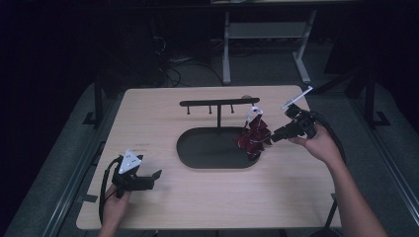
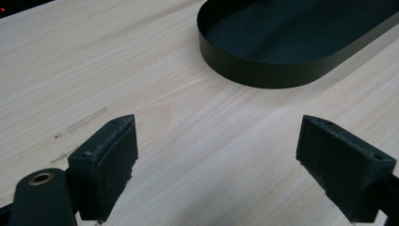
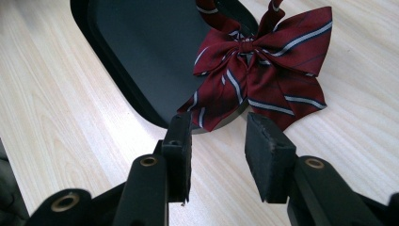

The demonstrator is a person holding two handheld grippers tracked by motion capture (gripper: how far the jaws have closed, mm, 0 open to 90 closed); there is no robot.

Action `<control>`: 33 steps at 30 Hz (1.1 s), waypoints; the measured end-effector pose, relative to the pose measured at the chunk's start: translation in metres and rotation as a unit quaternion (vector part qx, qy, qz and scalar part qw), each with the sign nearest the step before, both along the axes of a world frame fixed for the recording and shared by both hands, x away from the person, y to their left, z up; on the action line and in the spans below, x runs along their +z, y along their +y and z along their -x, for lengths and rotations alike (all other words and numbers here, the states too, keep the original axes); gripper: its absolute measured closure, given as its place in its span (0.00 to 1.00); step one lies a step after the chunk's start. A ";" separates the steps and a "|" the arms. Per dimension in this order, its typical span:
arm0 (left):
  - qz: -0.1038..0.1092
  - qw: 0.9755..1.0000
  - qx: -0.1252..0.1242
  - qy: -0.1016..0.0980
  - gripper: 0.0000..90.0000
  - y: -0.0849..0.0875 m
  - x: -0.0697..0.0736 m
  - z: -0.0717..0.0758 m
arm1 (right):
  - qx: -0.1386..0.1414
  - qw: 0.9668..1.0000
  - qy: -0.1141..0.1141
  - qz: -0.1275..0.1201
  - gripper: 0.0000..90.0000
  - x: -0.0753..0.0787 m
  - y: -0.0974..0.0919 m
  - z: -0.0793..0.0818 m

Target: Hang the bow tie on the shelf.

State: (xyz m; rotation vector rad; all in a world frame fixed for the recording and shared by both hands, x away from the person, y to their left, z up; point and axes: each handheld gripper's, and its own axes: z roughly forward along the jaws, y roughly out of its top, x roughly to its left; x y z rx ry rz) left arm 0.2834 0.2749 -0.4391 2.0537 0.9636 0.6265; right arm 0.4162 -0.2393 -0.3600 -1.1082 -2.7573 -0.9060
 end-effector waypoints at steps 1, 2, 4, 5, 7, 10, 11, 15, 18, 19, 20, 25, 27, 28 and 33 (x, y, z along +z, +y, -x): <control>0.000 1.000 0.000 0.000 0.15 0.000 0.000 0.000 | -0.001 1.000 0.002 0.001 0.67 0.000 0.000 0.001; 0.000 1.000 0.000 0.000 0.15 0.000 0.000 0.000 | 0.001 1.000 -0.001 0.002 0.67 -0.002 0.000 0.001; 0.000 1.000 0.000 0.000 0.15 0.000 0.000 0.000 | 0.001 1.000 0.001 0.000 0.66 -0.004 0.000 0.002; 0.001 1.000 0.000 -0.001 0.15 0.000 0.000 0.000 | 0.000 1.000 0.002 -0.001 0.66 -0.005 0.000 0.003; 0.003 1.000 0.001 -0.002 0.15 0.000 0.000 0.000 | 0.001 1.000 0.003 -0.001 0.66 -0.006 -0.001 0.003; 0.000 1.000 0.000 0.000 0.15 0.000 0.000 0.000 | 0.000 1.000 0.007 -0.002 0.66 -0.010 -0.003 0.005; 0.000 1.000 0.000 0.000 0.15 0.000 0.000 0.000 | -0.002 1.000 0.008 -0.004 0.66 -0.011 -0.003 0.006; 0.001 1.000 0.000 -0.002 0.15 0.000 -0.001 0.000 | -0.003 1.000 0.012 -0.006 0.65 -0.015 -0.006 0.008; 0.002 1.000 0.000 -0.002 0.15 0.000 0.000 0.000 | -0.005 1.000 0.014 -0.010 0.64 -0.019 -0.007 0.010; 0.001 1.000 0.000 -0.002 0.15 0.000 0.000 0.000 | -0.004 1.000 0.015 -0.011 0.64 -0.019 -0.007 0.010; 0.001 1.000 0.000 -0.001 0.15 0.000 0.000 0.000 | -0.004 1.000 0.018 -0.009 0.63 -0.020 -0.007 0.011; 0.001 1.000 0.000 -0.001 0.15 0.000 0.000 0.000 | -0.004 1.000 0.019 -0.011 0.63 -0.024 -0.008 0.014; 0.001 1.000 0.000 -0.001 0.15 0.000 0.000 0.000 | -0.003 1.000 0.020 -0.012 0.63 -0.026 -0.009 0.014; 0.001 1.000 0.000 0.000 0.15 0.000 0.000 0.000 | -0.004 1.000 0.020 -0.012 0.63 -0.026 -0.009 0.015; 0.001 1.000 0.000 0.001 0.15 0.000 0.000 0.000 | -0.007 1.000 0.025 -0.011 0.62 -0.031 -0.010 0.017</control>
